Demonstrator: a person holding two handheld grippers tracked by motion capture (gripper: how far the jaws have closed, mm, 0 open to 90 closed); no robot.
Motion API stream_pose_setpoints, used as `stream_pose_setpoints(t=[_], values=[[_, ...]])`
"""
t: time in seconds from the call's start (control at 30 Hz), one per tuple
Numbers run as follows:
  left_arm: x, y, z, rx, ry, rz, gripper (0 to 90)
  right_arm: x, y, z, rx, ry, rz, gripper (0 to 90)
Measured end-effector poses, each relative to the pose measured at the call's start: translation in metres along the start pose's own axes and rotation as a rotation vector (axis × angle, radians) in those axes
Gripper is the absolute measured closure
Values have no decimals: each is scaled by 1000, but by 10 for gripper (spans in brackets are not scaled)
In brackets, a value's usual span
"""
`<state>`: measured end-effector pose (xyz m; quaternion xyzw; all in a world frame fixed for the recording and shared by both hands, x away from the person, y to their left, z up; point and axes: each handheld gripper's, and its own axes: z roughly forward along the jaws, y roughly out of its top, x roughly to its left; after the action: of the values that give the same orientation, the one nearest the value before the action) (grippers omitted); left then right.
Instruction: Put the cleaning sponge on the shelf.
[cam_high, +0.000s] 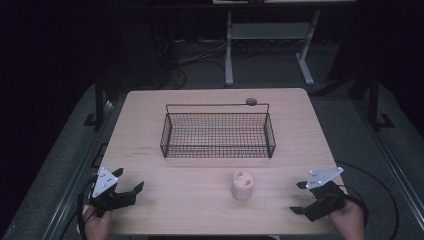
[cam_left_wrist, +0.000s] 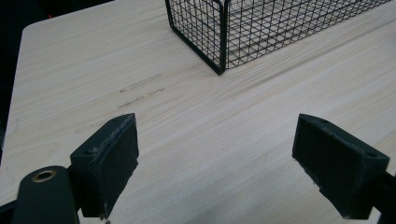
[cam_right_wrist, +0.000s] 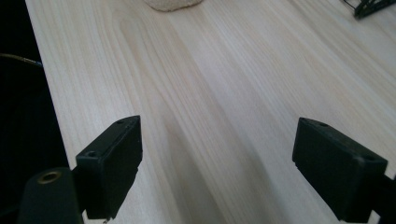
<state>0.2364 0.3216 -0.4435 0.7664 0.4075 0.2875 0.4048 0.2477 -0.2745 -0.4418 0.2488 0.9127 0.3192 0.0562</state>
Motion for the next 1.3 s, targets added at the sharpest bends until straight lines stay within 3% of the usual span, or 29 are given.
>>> stream_pose_setpoints(t=[1.3], values=[[1,0,-1,-1,4,-5,137,9,51,12,71,97,-85,154]])
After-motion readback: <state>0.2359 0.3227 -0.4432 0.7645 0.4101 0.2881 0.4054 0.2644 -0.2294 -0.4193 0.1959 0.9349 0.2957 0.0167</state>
